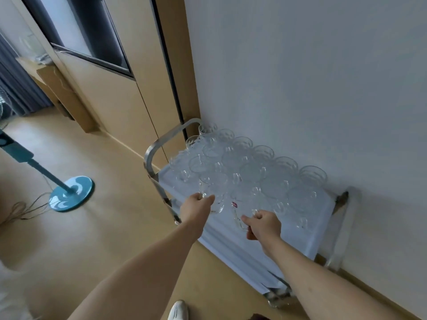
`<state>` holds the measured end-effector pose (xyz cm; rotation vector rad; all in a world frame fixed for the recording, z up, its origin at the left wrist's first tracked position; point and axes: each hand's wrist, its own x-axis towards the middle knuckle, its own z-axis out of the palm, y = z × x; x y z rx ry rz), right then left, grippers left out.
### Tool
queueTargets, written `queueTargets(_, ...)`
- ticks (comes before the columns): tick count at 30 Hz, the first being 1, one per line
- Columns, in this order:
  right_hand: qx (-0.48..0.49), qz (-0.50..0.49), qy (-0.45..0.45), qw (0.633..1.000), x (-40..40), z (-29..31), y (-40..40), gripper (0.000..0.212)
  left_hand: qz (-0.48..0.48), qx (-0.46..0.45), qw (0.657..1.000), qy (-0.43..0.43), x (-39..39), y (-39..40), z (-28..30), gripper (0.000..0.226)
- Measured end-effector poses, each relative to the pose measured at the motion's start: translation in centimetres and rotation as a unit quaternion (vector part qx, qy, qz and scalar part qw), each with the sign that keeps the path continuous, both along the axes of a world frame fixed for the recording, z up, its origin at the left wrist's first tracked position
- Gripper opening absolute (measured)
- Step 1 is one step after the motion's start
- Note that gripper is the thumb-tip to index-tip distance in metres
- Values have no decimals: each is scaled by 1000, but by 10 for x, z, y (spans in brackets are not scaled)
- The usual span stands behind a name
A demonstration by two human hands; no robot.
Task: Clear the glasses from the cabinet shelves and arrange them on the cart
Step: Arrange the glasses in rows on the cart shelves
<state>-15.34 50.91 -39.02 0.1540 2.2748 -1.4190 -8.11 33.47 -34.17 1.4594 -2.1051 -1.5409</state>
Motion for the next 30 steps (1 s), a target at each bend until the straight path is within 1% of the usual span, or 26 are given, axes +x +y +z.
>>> queueTargets(4, 16, -37, -3, 999, 8, -3, -19, 48, -32, 11, 999, -3, -9, -21, -12, 40)
queueTargets(12, 48, -116, -1, 992, 28, -5, -54, 45, -122, 38, 992, -23, -18, -61, -34, 43)
queueTargets(16, 41, -162, -1, 986, 39, -10, -67, 40, -156, 37, 987, -31, -21, -73, -44, 48)
queueTargets(19, 35, -199, -6, 979, 46, -18, -73, 43, -164, 36, 985, -35, -20, -75, -53, 48)
queueTargets(24, 10, -222, -7, 975, 45, -37, -77, 53, -154, 41, 987, -21, -26, -73, -67, 45)
queueTargets(30, -35, -234, -21, 971, 36, -56, -72, 53, -140, 60, 988, 1, -31, -67, -84, 41)
